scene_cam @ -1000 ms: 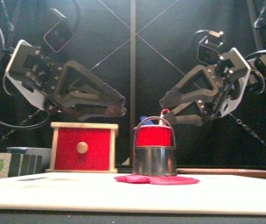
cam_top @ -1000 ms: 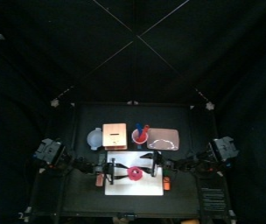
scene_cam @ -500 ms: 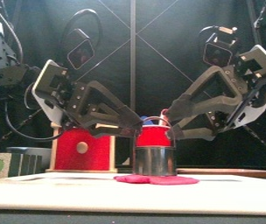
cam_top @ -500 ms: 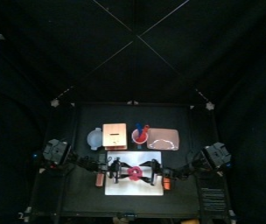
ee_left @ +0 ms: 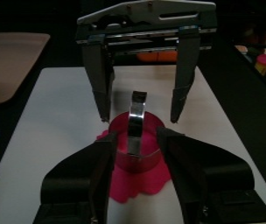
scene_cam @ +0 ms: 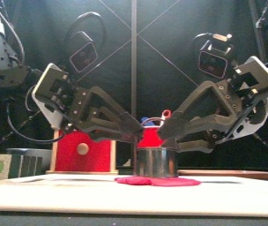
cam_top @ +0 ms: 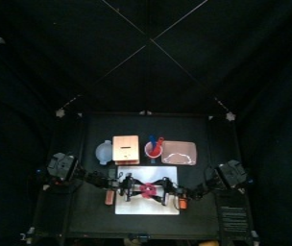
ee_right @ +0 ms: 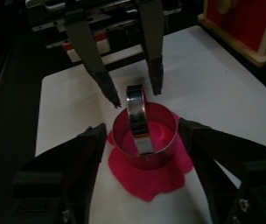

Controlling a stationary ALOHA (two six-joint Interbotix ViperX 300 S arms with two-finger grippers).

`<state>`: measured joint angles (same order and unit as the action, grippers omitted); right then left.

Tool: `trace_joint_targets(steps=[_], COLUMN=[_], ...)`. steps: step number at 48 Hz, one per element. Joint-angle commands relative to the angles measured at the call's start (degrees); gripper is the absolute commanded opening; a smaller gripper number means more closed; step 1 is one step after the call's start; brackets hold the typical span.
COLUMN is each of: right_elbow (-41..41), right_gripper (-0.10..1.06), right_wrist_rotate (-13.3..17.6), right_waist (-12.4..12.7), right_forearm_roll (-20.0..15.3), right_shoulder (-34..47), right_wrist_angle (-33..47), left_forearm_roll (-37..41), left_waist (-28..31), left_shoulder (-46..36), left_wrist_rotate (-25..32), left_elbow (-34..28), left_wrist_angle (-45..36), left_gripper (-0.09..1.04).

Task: Get the cutter from the drawer then cut the dough then place the extra dough in the bowl
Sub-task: Cut the dough

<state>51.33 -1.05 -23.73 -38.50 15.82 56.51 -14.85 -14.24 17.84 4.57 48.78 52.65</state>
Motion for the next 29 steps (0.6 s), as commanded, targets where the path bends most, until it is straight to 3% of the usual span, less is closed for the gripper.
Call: trace_joint_targets(steps=[1,15,29], right_elbow=[-0.26,0.09,-0.09], right_gripper=[0.87,0.64,0.62], right_wrist_rotate=[-0.18,-0.26,-0.44], right_waist=[-0.18,-0.26,-0.26], right_forearm_roll=[-0.09,-0.09,-0.09], right_shoulder=[-2.2,-2.2,-2.2], right_wrist_angle=[0.44,0.0,-0.35], left_forearm_roll=[0.26,0.35,0.53], left_waist=[0.35,0.62,0.7], left_shoulder=[-0.53,-0.53,-0.53], left_wrist_rotate=[0.0,0.0,0.18], left_elbow=[-0.97,-0.97,-1.32], left_wrist_angle=[0.09,-1.49,-1.67], left_gripper=[0.75,0.72,0.72])
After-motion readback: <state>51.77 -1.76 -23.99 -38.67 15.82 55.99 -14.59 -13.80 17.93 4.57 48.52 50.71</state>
